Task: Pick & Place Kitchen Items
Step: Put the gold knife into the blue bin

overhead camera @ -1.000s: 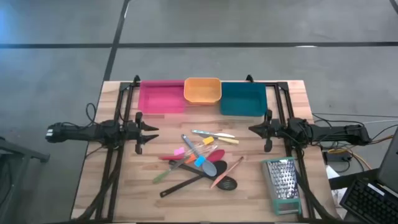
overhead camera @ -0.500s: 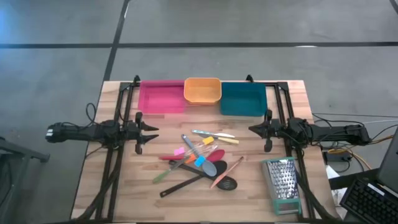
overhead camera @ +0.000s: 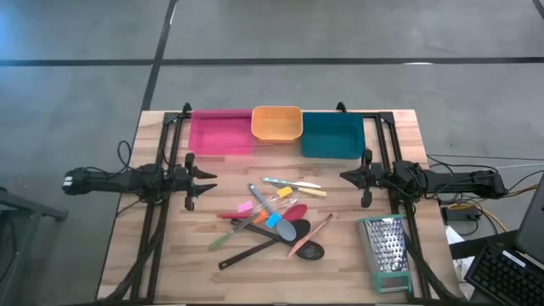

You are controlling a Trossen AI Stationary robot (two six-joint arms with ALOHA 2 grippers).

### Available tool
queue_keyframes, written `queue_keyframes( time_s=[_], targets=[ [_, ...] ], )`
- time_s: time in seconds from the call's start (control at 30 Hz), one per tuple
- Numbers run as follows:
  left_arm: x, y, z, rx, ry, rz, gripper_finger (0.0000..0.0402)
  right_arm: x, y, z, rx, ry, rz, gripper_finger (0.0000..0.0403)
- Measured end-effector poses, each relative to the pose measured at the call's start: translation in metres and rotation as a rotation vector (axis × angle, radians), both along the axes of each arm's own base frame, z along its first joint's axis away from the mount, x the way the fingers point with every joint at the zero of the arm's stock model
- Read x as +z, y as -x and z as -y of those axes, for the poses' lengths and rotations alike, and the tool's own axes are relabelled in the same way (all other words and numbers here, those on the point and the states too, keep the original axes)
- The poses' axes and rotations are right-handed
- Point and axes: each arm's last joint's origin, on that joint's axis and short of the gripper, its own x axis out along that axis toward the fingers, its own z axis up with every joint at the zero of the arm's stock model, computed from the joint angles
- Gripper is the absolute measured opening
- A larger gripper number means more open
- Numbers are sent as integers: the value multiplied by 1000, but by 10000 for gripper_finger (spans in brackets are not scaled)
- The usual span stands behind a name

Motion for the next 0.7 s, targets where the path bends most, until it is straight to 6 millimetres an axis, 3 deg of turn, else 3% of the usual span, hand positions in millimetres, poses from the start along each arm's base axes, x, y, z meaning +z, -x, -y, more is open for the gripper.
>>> queue_keyframes(
  time_s=[0.17,0.4,0.7],
  targets=[
    [0,0,0,0,0,0,135,4,0,1,-36,-17,42,8],
    [0,0,0,0,0,-1,135,26,2,1,-34,-116,286,8],
    [0,0,0,0,0,0,135,48,9,2,-106,158,489,8]
  ],
)
